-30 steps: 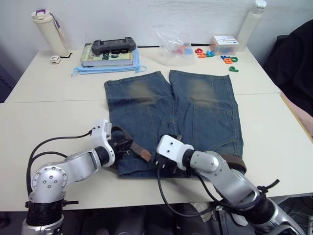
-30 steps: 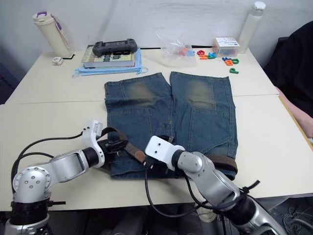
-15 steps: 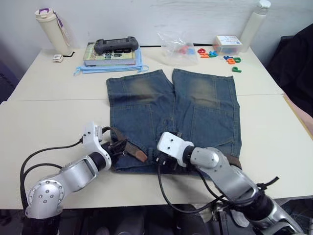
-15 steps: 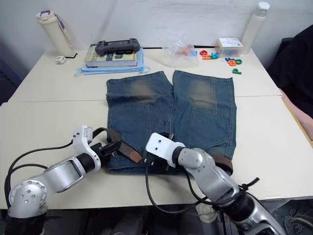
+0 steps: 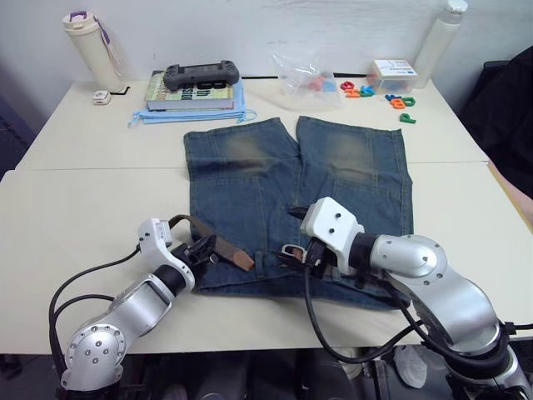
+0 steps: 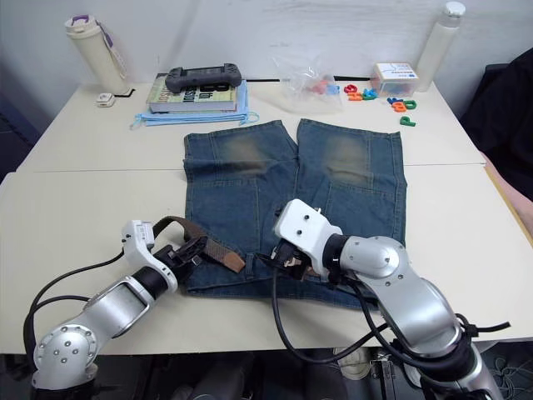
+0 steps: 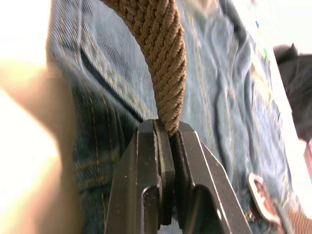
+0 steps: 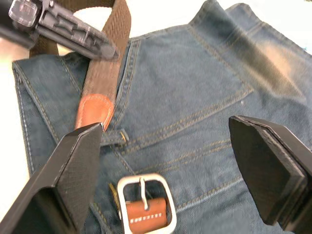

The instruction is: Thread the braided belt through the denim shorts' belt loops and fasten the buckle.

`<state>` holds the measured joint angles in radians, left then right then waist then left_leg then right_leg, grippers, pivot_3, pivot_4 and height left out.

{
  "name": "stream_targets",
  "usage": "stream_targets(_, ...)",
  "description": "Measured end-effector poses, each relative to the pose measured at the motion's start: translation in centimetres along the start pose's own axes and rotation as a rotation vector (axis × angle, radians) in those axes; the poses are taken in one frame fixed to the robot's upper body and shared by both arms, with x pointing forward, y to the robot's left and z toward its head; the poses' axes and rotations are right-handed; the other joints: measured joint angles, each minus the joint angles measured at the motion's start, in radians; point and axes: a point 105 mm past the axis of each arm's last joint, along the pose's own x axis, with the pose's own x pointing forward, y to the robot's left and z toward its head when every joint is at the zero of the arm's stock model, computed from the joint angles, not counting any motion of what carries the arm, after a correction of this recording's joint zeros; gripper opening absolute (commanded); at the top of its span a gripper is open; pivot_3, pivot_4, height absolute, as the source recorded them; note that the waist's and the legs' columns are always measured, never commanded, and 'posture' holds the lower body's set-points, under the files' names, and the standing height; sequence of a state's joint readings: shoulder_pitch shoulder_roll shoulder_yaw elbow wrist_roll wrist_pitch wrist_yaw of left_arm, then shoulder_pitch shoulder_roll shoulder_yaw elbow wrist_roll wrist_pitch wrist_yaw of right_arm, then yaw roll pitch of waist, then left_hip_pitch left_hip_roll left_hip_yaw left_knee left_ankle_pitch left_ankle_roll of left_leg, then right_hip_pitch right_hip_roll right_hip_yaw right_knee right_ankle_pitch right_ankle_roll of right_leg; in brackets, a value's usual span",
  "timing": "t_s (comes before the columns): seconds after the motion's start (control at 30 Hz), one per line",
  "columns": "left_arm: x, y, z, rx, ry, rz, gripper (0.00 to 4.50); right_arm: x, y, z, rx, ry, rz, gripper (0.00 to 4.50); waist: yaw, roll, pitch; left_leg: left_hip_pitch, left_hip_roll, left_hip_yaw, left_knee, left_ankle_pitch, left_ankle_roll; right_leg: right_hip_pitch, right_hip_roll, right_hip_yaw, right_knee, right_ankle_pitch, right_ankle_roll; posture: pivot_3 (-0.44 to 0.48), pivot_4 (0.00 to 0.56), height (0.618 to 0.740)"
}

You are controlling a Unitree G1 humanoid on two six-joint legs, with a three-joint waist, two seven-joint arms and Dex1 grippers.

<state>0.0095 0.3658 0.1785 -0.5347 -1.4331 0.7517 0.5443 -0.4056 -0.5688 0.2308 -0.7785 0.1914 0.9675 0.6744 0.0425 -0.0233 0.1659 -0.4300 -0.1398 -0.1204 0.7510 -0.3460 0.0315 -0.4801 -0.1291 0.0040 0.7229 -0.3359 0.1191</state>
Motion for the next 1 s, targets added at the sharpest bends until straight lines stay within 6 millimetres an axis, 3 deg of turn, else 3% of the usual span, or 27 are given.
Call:
stream_targets(0.23, -0.4, 0.4, -1.2, 0.025, 0.028, 0.035, 0.00, -0.4, -0.4, 0.0, 0.006, -0.001, -0.007, 4.38, 0.009, 0.000, 0.000, -0.001, 0.000, 0.000, 0.000, -0.001, 0.000, 0.000, 0.000, 0.000, -0.001, 0.000, 0.000, 0.000, 0.150, 0.659)
stream_targets(0.43, 0.0, -0.4, -2.8, -0.008, 0.043, 0.018, 0.00, -0.7, -0.6, -0.2, 0.019, 0.010, -0.005, 4.38, 0.016, 0.001, 0.001, -0.002, 0.000, 0.000, 0.000, -0.001, 0.001, 0.000, 0.000, 0.000, -0.003, 0.001, 0.001, 0.000, 0.150, 0.659)
stream_targets(1.0, 1.1, -1.9, -4.6, -0.119, 0.012, -0.002, 0.00, -1.3, -0.5, -0.5, 0.045, 0.036, 0.016, 4.38, 0.037, 0.001, 0.001, -0.007, 0.000, -0.001, 0.000, -0.001, 0.003, -0.002, 0.000, -0.001, -0.010, 0.003, 0.006, 0.000, 0.150, 0.659)
